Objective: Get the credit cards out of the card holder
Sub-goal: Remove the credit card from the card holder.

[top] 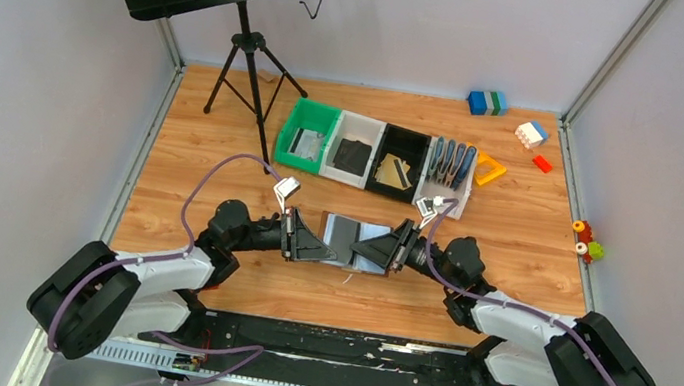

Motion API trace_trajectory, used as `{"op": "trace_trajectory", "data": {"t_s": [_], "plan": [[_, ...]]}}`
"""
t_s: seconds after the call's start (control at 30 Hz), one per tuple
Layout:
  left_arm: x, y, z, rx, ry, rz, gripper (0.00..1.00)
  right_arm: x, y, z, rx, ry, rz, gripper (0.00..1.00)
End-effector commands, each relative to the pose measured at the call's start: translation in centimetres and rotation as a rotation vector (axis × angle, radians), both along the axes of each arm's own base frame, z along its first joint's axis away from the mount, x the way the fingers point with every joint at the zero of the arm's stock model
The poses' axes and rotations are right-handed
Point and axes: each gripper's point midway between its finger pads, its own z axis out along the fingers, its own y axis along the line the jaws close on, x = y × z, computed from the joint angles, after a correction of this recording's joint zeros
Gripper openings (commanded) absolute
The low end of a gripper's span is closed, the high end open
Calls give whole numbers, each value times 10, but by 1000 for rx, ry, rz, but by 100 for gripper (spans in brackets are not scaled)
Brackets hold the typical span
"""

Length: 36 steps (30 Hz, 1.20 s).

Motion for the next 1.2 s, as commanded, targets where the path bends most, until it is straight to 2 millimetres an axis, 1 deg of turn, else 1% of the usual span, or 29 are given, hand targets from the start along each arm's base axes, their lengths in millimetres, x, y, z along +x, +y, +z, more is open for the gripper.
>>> {"op": "trace_trajectory", "data": {"t_s": [0.0,0.1,0.13,0.17,0.2,0.3,0.33,0.4,0.5,0.67,0.73,0.83,0.9,1.0,1.17], "plan": [[-24,-13,32,-68,-108,-140,0,-5,17,29,50,-55,76,20],[-23,-13,28,-50,-114,-134,0,-6,17,29,60,-50,83,2],[-23,-13,28,-47,-116,-134,1,-7,17,31,69,-51,85,0],[-23,-13,26,-42,-116,-132,3,-8,17,32,77,-49,88,0],[-22,-14,25,-37,-115,-127,9,-9,16,32,83,-47,92,0],[-18,-14,21,-16,-116,-108,32,-12,15,32,88,-44,100,0],[-17,-14,19,-8,-117,-102,36,-13,15,32,89,-45,103,0],[-15,-14,17,6,-123,-92,38,-14,14,31,89,-47,105,0],[-12,-13,15,24,-126,-79,38,-17,13,31,86,-54,112,0],[-9,-10,19,19,-143,-69,35,-18,9,31,78,-43,100,0],[-9,-8,18,21,-147,-70,28,-20,6,33,83,-47,95,0],[-10,-8,19,22,-159,-72,13,-22,6,38,90,-48,109,0],[-12,-8,22,13,-171,-87,6,-25,8,42,100,-53,132,8],[-15,-9,28,-11,-178,-108,5,-27,10,46,105,-52,157,17],[-17,-10,36,-35,-179,-129,5,-28,17,47,103,-55,184,23]]}}
